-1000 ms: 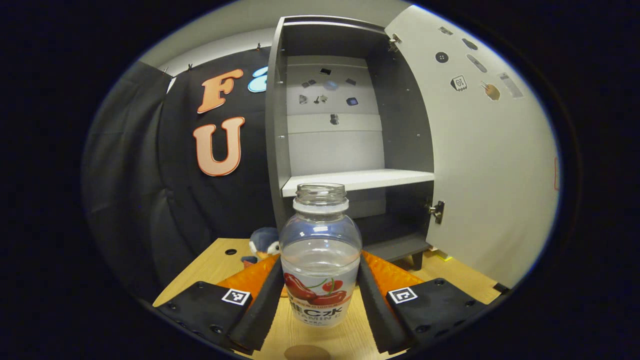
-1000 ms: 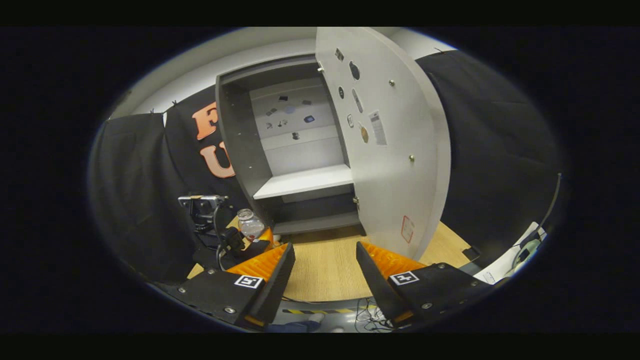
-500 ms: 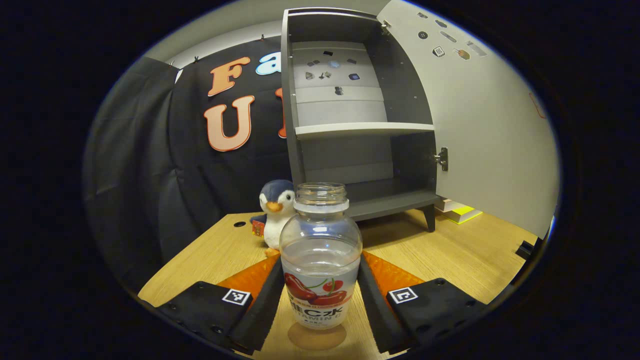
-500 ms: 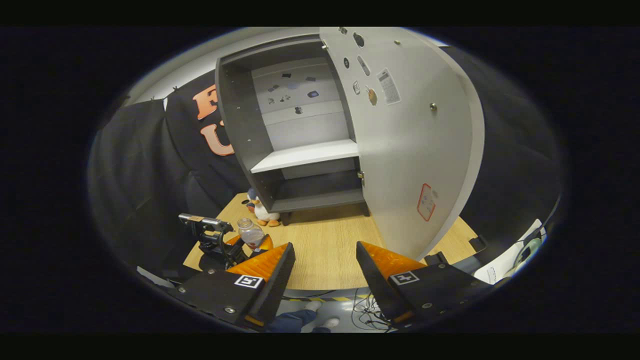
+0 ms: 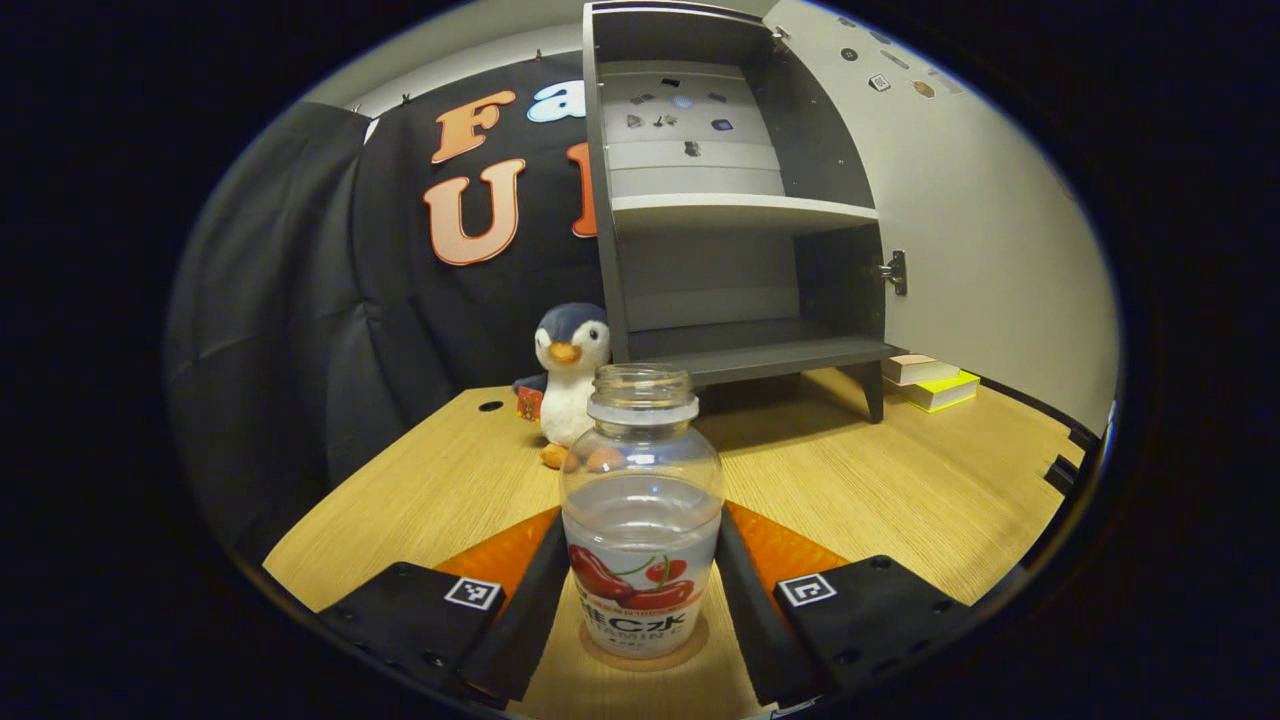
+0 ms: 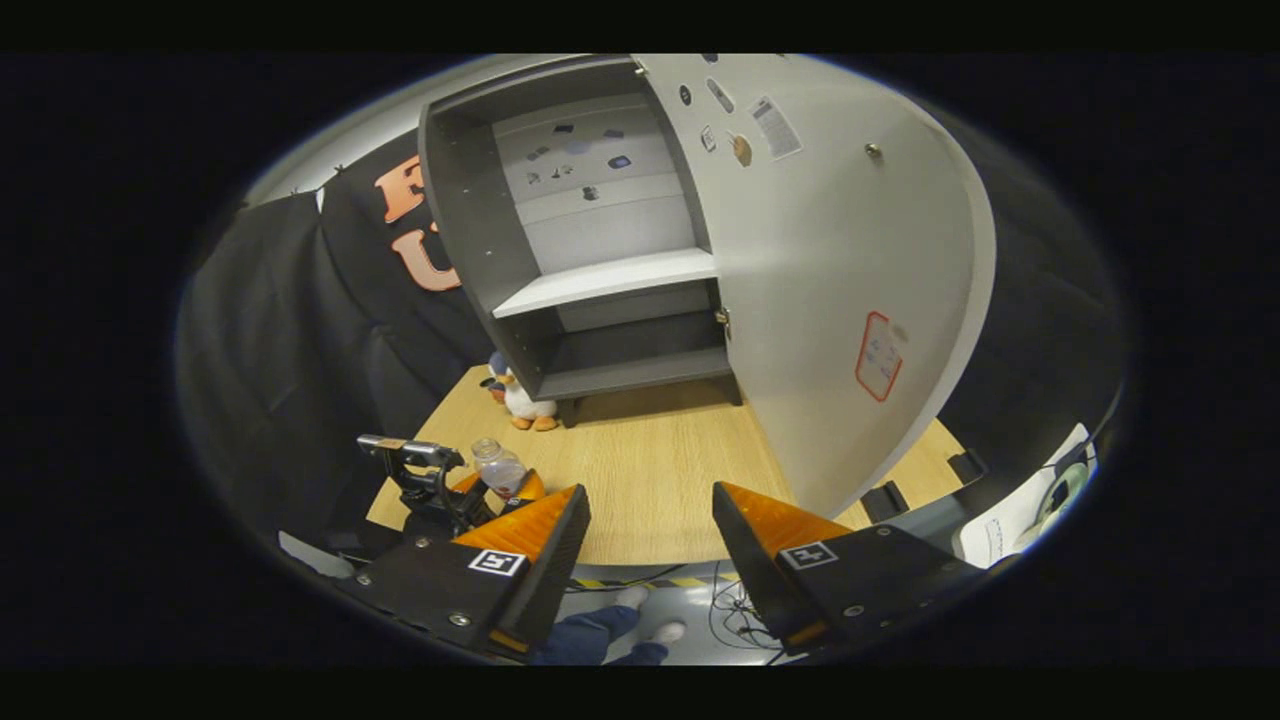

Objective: Open the cabinet door with the right hand, grasp the bottle in the cabinet with the left hand and place it on the coaster, then close the cabinet door with the right hand.

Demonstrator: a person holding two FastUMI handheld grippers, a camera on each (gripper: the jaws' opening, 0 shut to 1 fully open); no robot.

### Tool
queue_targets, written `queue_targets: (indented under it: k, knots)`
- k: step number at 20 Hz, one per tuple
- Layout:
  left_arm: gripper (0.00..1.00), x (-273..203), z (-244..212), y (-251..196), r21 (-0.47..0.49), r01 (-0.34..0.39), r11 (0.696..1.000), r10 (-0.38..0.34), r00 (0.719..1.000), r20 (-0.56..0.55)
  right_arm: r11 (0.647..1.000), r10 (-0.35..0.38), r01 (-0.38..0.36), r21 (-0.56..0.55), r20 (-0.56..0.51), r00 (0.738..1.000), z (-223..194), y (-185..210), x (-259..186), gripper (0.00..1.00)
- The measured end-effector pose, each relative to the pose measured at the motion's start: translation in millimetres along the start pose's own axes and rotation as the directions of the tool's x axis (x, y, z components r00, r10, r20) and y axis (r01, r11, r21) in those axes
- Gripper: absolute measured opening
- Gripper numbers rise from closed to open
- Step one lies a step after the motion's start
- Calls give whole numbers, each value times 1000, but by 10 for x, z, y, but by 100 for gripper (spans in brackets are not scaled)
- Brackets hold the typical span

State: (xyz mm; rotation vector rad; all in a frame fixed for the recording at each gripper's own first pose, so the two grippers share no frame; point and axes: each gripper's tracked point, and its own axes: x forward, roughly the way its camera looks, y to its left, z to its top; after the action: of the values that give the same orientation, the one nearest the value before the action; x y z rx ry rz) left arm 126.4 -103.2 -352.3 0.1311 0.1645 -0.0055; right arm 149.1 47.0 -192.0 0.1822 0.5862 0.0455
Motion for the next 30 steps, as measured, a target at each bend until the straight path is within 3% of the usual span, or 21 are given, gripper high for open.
queue_targets:
  k: [6,12,15,22,30]
  knots:
    - [86,-32,-75,20,0,-9,1000,9,1000,-12,1000,25,-25,-19,-9,1000,-44,66,84,77]
    - [97,-97,-65,59,-9,-1,1000,1,1000,-13,999,33,-33,3,-19,999,-130,83,44,77]
    - [96,-117,-13,66,7,-2,1000,2,1000,-2,999,37,-36,10,-15,999,-137,87,-3,77]
    - [96,-251,397,190,51,-48,998,43,995,88,999,49,-49,23,2,999,-121,113,-70,78]
    - [96,-486,996,139,30,-26,999,20,983,184,997,68,-69,23,36,997,-83,169,-249,77]
